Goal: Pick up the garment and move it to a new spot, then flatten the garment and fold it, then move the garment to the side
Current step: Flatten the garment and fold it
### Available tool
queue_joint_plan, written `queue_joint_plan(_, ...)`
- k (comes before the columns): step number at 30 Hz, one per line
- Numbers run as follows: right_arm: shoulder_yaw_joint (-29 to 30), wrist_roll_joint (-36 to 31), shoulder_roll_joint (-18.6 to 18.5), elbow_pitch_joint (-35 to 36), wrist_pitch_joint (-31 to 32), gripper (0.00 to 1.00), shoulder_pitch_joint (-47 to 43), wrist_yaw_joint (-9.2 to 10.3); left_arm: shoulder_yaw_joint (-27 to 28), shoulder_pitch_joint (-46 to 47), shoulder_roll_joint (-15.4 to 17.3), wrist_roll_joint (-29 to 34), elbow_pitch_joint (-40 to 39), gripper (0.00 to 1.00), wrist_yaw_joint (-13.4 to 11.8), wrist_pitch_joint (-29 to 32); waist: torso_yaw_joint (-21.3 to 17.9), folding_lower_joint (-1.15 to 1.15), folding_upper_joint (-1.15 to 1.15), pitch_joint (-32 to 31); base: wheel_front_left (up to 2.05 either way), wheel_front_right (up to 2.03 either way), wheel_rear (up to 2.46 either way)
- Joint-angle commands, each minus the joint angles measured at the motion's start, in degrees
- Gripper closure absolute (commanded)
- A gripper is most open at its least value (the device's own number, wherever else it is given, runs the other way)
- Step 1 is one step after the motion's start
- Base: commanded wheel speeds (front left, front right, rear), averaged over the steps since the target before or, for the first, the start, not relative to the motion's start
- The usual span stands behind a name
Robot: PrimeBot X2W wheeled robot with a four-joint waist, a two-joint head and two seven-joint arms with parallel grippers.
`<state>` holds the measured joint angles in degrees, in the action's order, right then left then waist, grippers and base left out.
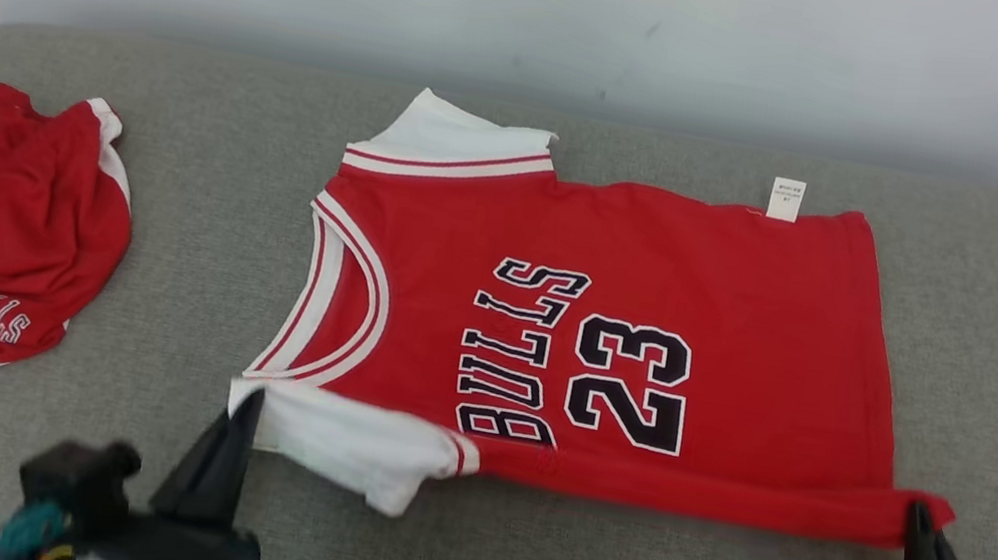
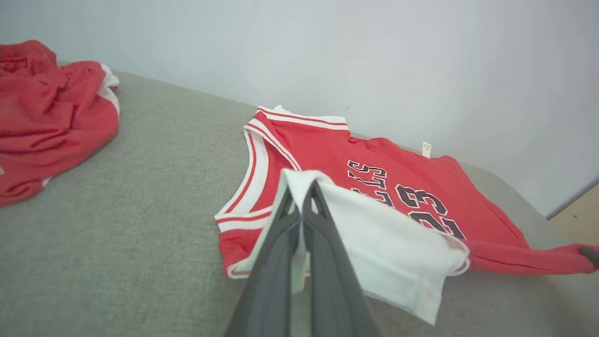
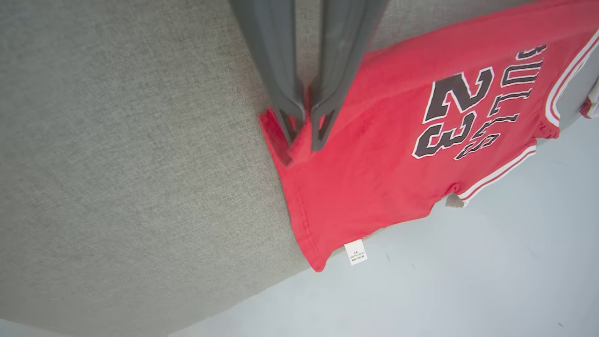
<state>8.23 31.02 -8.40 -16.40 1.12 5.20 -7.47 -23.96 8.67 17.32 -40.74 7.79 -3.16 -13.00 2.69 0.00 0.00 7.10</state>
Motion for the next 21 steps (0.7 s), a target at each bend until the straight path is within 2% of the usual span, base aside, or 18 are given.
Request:
queue_joint_plan(1,0.12,-0.5,-0.13,-0.53,0.46,1.0,1.3,-0.08,0.06,1.61,0.64,0.98,0.64,1.0,0.28,0.35,-0.71,0.0,0.0,1.02,0.0,0.0,0.0)
queue_joint_plan(11,-0.56,-5.46,-0.02,-11.97,4.43,1.0,16.78,-0.08,-0.25,19.09,0.89,0.79,14.92,1.0,5.75,4.3,-2.37,0.0,0.0,5.54,0.0,0.0,0.0)
queue_joint_plan(19,-2.23,-7.72,0.09,-22.29,1.58,1.0,26.05,-0.08,-3.0,28.57,-1.36,2.31,28.29,1.0,8.65,2.94,-2.83,0.0,0.0,7.51,0.0,0.0,0.0)
queue_joint_plan(20,-2.63,-7.9,0.06,-23.07,0.64,0.64,26.71,-0.08,-3.24,29.29,-1.75,2.56,29.66,0.79,8.89,2.48,-2.74,0.0,0.0,7.47,0.0,0.0,0.0)
queue_joint_plan(21,-2.91,-8.03,0.03,-23.79,-0.61,0.12,27.27,-0.08,-3.73,29.96,-1.88,3.18,31.15,0.24,9.04,1.89,-2.63,0.0,0.0,7.27,0.0,0.0,0.0)
